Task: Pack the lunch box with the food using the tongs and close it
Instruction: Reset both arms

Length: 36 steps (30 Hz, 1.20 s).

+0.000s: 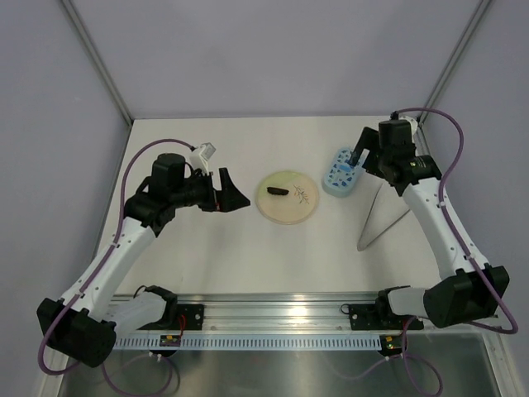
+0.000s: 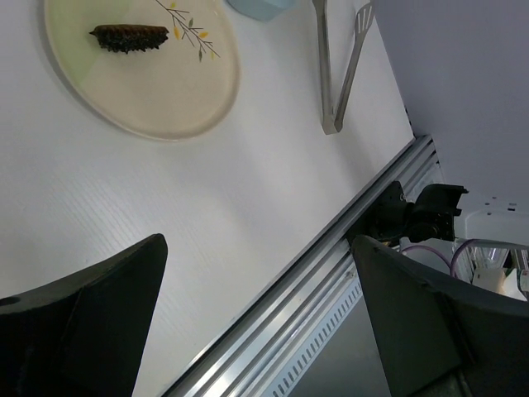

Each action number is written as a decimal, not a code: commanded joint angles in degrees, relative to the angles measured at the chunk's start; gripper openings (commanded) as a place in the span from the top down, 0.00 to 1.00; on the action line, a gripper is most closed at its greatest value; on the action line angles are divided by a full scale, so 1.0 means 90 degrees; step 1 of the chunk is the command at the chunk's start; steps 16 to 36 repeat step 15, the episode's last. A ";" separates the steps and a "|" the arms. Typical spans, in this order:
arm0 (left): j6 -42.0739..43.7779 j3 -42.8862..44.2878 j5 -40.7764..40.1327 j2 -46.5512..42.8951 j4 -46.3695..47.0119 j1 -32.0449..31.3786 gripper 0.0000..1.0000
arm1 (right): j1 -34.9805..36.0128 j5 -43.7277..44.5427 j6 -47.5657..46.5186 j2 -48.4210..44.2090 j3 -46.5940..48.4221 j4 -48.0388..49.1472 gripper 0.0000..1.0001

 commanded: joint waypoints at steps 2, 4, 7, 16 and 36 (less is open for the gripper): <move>0.0266 0.0537 -0.0462 -0.0222 -0.0166 0.0023 0.01 | 0.0030 0.0907 0.0274 -0.0616 -0.0733 -0.0544 0.01; 0.0305 0.0635 -0.0531 -0.0222 -0.0245 0.0013 0.01 | 0.0030 0.1036 0.0381 -0.0879 -0.1065 -0.0905 0.01; 0.0383 0.0820 -0.0677 -0.0202 -0.0421 0.0013 0.01 | 0.0030 0.1075 0.0538 -0.1328 -0.1592 -0.1082 0.01; 0.0296 0.0889 -0.0814 -0.0251 -0.0441 0.0013 0.01 | 0.0030 0.1358 0.0607 -0.2277 -0.2492 -0.0877 0.01; 0.0296 0.0889 -0.0814 -0.0251 -0.0441 0.0013 0.01 | 0.0030 0.1358 0.0607 -0.2277 -0.2492 -0.0877 0.01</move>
